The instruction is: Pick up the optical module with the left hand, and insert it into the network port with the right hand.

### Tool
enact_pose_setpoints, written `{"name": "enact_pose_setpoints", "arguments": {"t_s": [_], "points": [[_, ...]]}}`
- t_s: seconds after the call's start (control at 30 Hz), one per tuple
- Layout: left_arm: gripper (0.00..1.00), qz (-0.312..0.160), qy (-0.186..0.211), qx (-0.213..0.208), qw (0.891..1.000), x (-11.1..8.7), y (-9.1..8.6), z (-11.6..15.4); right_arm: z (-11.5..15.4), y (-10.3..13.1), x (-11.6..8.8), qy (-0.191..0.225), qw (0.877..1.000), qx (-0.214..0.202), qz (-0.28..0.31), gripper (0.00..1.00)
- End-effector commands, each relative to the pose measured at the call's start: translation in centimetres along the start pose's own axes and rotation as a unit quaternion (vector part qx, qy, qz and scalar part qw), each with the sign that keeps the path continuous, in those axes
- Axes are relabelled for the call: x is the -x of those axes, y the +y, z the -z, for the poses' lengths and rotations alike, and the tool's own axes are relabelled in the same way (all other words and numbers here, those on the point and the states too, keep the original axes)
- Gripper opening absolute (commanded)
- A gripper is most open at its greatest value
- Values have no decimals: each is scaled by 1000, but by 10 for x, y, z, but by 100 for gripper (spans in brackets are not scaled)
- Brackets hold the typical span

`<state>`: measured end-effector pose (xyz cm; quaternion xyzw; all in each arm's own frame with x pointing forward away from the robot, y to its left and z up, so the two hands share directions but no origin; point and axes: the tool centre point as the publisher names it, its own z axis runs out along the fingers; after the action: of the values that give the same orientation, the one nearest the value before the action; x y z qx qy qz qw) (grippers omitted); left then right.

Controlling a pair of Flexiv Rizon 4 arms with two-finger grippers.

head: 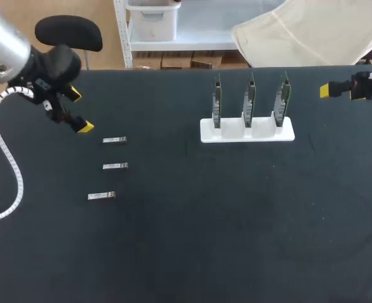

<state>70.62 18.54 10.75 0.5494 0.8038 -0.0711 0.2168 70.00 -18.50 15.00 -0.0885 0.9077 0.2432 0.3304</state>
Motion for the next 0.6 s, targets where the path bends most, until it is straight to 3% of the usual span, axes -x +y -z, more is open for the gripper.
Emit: {"name": "enact_pose_setpoints", "arguments": {"t_s": [0.03,0.17,0.4,0.6], "points": [[100,-13,58,-38,998,4,15,-13,0,0,0,0,1000,0,0,100],[100,-24,83,-59,994,0,16,-22,0,0,0,0,1000,0,0,100],[100,-47,107,-47,992,-4,15,-33,0,0,0,0,1000,0,0,100],[100,-61,110,-49,991,-7,4,-45,0,0,0,0,1000,0,0,100]]}}
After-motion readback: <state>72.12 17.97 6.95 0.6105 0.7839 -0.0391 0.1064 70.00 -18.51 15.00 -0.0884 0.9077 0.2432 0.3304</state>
